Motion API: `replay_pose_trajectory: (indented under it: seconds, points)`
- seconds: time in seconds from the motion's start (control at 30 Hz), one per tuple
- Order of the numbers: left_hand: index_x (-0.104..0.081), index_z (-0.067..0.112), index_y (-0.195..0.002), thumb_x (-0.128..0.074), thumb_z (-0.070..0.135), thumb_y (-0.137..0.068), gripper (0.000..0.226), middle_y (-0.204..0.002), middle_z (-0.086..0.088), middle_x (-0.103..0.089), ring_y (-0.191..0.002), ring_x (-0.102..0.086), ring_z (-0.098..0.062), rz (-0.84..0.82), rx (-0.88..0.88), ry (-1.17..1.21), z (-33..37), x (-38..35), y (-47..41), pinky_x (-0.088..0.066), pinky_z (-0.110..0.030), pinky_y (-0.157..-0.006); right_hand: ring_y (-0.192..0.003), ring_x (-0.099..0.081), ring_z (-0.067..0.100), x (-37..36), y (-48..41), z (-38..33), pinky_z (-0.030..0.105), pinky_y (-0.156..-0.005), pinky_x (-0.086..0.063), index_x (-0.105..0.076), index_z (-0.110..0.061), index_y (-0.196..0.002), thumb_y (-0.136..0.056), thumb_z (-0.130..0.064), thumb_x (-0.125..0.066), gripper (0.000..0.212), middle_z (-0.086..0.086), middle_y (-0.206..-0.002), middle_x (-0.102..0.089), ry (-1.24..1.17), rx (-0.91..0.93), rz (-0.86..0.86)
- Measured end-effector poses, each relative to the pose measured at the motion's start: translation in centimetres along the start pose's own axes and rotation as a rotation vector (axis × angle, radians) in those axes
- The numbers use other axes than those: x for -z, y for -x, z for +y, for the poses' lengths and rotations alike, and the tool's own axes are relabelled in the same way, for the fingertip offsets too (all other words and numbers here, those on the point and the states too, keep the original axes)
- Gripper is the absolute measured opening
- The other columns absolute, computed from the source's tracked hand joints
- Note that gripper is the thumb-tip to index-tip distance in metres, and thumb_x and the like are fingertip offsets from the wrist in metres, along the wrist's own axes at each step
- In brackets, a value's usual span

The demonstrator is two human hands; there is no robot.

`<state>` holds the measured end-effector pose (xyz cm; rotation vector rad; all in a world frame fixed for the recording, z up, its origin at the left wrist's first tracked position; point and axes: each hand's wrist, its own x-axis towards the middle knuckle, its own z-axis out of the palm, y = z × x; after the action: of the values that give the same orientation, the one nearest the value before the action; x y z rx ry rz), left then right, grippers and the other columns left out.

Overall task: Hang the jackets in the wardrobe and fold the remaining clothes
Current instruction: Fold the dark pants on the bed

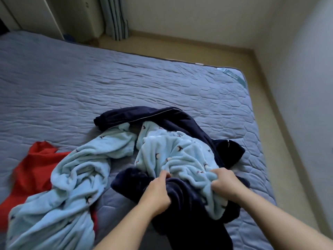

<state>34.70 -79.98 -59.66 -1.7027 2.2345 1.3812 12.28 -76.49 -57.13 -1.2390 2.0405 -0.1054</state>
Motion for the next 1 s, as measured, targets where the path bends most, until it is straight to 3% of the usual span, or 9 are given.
replay_pose_trajectory:
  seconds: [0.1,0.2,0.3,0.4,0.47,0.57,0.73,0.9,1.0]
  points:
    - [-0.003,0.045,-0.147,-0.039,0.003,-0.076,0.09,-0.117,-0.008,-0.06,-0.098,-0.06,-0.025,-0.13,-0.025,-0.219,1.1,3.1,2.7,-0.048,-0.031,-0.085,-0.081,-0.061,0.014,-0.5,4.1,-2.3,0.018,-0.068,-0.05,-0.068,-0.011,-0.09,-0.069,-0.008,-0.046,0.03,0.0,-0.084,-0.068,-0.095,0.054,-0.178]
    - [-0.022,0.04,-0.146,-0.044,0.002,-0.08,0.079,-0.14,-0.002,-0.048,-0.124,-0.05,-0.025,-0.184,-0.134,-0.493,2.4,6.8,4.3,-0.044,-0.035,-0.099,-0.066,-0.052,0.008,-1.2,6.6,-5.2,0.011,-0.052,-0.04,-0.06,-0.014,-0.073,-0.064,-0.008,-0.044,0.019,-0.009,-0.066,-0.055,-0.159,0.155,-0.288]
    - [-0.03,0.026,-0.14,-0.044,0.007,-0.089,0.057,-0.132,-0.006,-0.046,-0.122,-0.046,-0.028,-0.006,-0.057,-0.704,2.3,7.9,4.4,-0.045,-0.04,-0.094,-0.074,-0.051,0.011,-1.7,6.3,-6.1,0.022,-0.064,-0.042,-0.057,-0.027,-0.08,-0.069,-0.015,-0.049,0.018,-0.006,-0.078,-0.053,-0.19,0.182,-0.268]
    - [-0.001,0.025,-0.151,-0.039,0.012,-0.093,0.071,-0.146,-0.01,-0.027,-0.13,-0.033,-0.034,0.092,0.257,-0.524,0.6,6.3,3.2,-0.04,-0.046,-0.101,-0.114,-0.052,0.018,-3.0,4.3,-4.6,0.022,-0.088,-0.04,-0.044,-0.027,-0.137,-0.084,-0.025,-0.055,0.054,0.003,-0.127,-0.053,-0.066,0.134,-0.261]
    - [0.007,0.023,-0.151,-0.035,0.019,-0.096,0.069,-0.156,-0.01,-0.01,-0.139,-0.021,-0.037,0.097,0.335,-0.301,-0.9,4.0,1.4,-0.028,-0.047,-0.11,-0.13,-0.044,0.024,-4.6,2.4,-3.2,0.025,-0.103,-0.035,-0.03,-0.023,-0.149,-0.088,-0.031,-0.053,0.065,0.012,-0.145,-0.042,-0.027,0.09,-0.201]
    - [0.009,0.035,-0.151,-0.041,0.041,-0.094,0.076,-0.16,-0.009,0.01,-0.145,0.0,-0.04,0.047,0.276,-0.104,-2.8,-0.8,-1.4,-0.013,-0.046,-0.116,-0.128,-0.044,0.029,-7.2,-0.7,-1.1,0.032,-0.102,-0.039,-0.028,-0.026,-0.148,-0.092,-0.033,-0.047,0.06,0.017,-0.145,-0.034,-0.007,-0.003,-0.053]
    - [0.012,0.05,-0.145,-0.051,0.059,-0.083,0.089,-0.156,-0.005,0.025,-0.143,0.014,-0.042,-0.017,0.234,-0.164,-5.4,-6.9,-7.0,-0.02,-0.062,-0.111,-0.101,-0.054,0.027,-9.5,-6.0,2.6,0.033,-0.074,-0.041,-0.046,-0.026,-0.125,-0.094,-0.033,-0.04,0.032,0.005,-0.115,-0.057,0.022,-0.06,0.257]
    - [0.009,0.049,-0.146,-0.05,0.065,-0.083,0.088,-0.155,-0.011,0.027,-0.141,0.013,-0.047,-0.054,0.257,-0.253,-7.5,-8.9,-12.6,-0.018,-0.064,-0.11,-0.115,-0.042,0.027,-10.2,-11.1,6.0,0.038,-0.086,-0.037,-0.051,-0.025,-0.119,-0.091,-0.034,-0.048,0.03,0.006,-0.121,-0.043,0.202,-0.082,0.534]
    - [0.011,0.05,-0.145,-0.049,0.068,-0.082,0.089,-0.154,-0.012,0.03,-0.141,0.013,-0.048,-0.061,0.27,-0.302,-8.3,-9.7,-14.9,-0.019,-0.064,-0.11,-0.14,-0.02,0.029,-10.0,-13.8,7.2,0.048,-0.107,-0.027,-0.031,-0.03,-0.142,-0.086,-0.035,-0.057,0.062,0.008,-0.153,-0.02,0.174,-0.149,0.451]
